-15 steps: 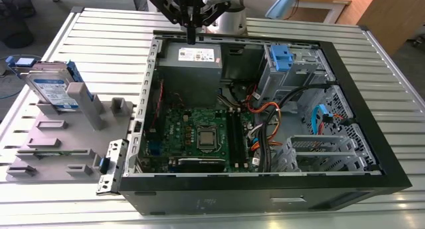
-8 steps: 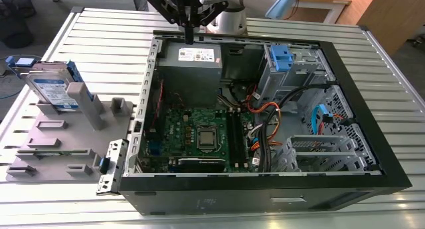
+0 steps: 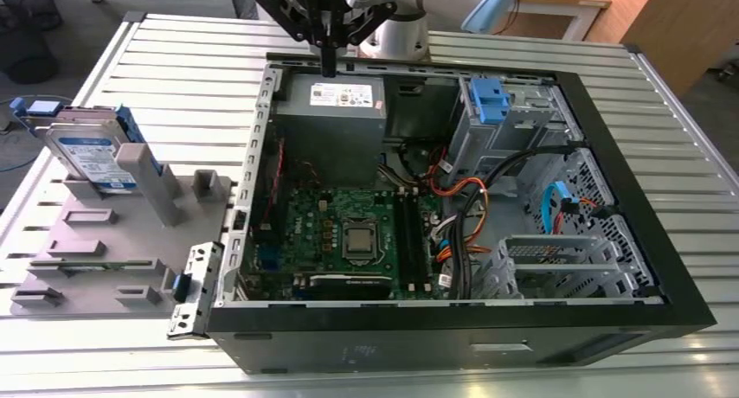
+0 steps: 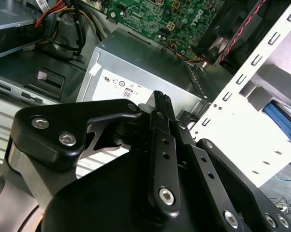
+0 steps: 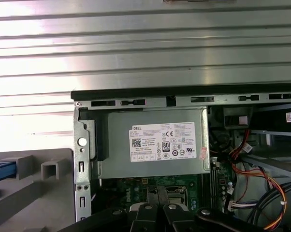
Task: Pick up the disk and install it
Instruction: 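Reach for the disk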
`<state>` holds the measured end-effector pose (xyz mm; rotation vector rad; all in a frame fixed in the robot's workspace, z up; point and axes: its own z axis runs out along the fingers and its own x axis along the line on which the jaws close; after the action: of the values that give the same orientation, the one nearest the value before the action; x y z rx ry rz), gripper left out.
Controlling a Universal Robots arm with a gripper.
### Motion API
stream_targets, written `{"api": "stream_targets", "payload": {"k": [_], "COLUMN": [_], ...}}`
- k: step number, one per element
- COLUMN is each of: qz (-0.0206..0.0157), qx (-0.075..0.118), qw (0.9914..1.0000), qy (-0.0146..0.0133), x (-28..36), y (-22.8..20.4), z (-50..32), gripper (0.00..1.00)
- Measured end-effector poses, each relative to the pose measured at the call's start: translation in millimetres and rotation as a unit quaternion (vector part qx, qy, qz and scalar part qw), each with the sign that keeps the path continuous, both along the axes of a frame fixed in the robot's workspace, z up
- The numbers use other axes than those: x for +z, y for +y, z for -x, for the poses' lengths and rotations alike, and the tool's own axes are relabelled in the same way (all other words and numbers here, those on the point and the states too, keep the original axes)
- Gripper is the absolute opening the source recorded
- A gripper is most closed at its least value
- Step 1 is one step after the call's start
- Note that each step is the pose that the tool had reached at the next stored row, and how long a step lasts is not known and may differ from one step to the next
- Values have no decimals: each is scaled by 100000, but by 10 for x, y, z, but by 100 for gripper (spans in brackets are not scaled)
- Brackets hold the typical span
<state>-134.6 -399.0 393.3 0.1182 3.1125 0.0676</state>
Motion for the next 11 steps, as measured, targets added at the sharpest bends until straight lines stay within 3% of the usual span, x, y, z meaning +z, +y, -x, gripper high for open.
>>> {"api": "stream_targets", "payload": {"k": [11], "qz": [-1], "qx": [4], "qw": [100000], "qy": [-4], "x": [-3], "y": [0], "z": [135], "gripper": [11]}}
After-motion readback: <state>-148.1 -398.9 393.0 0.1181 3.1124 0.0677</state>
